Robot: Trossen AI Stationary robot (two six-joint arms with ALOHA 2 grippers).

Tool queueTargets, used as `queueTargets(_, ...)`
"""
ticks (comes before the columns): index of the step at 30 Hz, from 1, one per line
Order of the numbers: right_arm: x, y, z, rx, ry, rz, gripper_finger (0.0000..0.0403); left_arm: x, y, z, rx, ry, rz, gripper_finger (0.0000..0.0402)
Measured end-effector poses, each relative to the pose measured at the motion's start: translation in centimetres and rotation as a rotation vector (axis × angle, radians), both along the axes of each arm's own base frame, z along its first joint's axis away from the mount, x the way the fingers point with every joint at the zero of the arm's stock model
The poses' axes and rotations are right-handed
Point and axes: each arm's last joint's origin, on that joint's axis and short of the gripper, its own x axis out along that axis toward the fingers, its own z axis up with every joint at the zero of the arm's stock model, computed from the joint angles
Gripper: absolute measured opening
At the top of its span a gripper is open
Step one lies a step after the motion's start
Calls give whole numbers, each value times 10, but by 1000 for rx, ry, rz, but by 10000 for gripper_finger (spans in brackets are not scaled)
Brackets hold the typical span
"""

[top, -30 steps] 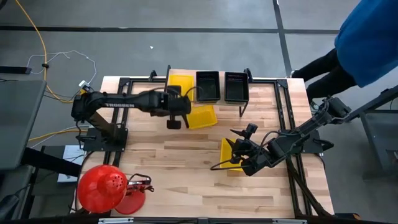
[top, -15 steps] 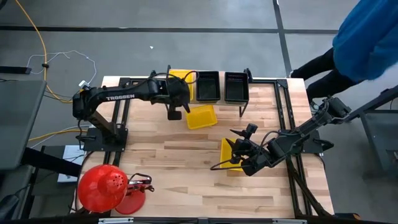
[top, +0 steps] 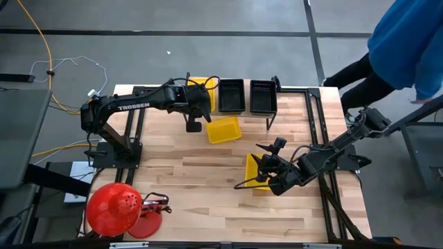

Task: Stack baskets on shelf by color
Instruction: Put the yellow bin on the shelf, then stack the yellow bin on the yellow bin on the shelf

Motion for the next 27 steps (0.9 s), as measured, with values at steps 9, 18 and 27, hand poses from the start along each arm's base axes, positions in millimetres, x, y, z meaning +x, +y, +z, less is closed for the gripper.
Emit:
queueTargets(9, 0, 0, 0, 0, 0, 0, 192, 3, -6, 0, 3, 5, -18, 25)
queueTargets(18, 0, 0, 0, 1, -2, 0, 192, 0, -6, 3, 45, 15, 2, 104)
queueTargets(27, 0, 0, 0, 1, -4, 1, 192, -13, -15, 28, 78, -70, 11, 147)
